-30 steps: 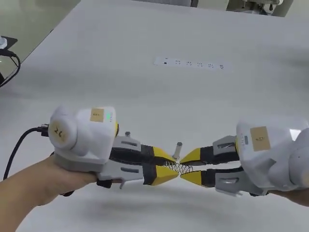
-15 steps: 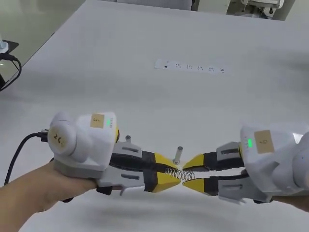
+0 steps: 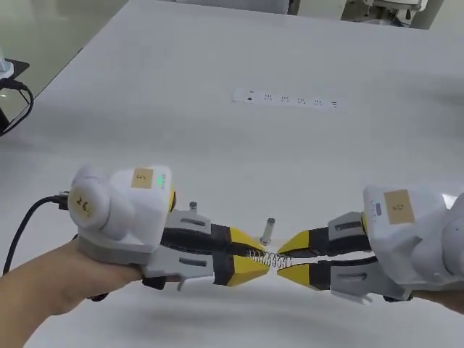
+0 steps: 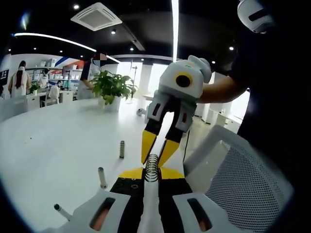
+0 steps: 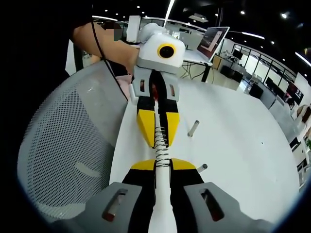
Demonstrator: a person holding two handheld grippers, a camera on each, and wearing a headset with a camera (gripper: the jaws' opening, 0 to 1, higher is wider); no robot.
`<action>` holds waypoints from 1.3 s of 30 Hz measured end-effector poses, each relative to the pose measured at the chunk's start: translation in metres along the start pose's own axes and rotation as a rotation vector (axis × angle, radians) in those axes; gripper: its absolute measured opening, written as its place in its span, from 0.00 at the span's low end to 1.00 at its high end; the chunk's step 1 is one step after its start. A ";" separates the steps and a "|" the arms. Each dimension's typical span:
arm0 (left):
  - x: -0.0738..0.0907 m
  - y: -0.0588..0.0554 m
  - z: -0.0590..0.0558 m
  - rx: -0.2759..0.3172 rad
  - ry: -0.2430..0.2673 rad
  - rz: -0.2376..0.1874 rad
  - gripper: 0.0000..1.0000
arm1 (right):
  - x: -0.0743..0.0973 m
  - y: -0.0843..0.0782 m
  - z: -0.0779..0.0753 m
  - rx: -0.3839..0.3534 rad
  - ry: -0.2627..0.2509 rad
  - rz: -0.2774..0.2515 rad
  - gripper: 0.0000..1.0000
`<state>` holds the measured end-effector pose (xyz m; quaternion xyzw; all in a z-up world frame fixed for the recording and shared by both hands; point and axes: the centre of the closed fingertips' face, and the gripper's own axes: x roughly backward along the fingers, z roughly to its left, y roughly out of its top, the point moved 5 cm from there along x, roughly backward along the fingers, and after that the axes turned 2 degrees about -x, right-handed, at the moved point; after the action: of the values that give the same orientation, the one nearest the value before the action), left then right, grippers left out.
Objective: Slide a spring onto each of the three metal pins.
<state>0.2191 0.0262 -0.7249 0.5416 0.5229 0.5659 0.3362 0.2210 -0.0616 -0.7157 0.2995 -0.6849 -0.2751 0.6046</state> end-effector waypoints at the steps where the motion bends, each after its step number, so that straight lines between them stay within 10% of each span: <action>1: 0.000 -0.001 0.000 -0.002 -0.002 0.002 0.02 | 0.001 0.001 0.000 -0.005 0.004 -0.003 0.07; 39: -0.015 -0.013 0.000 -0.065 0.009 0.077 0.02 | -0.010 0.045 0.005 0.016 0.048 -0.075 0.06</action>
<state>0.2198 0.0152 -0.7411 0.5474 0.4844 0.5975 0.3295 0.2137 -0.0238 -0.6891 0.3363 -0.6609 -0.2847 0.6075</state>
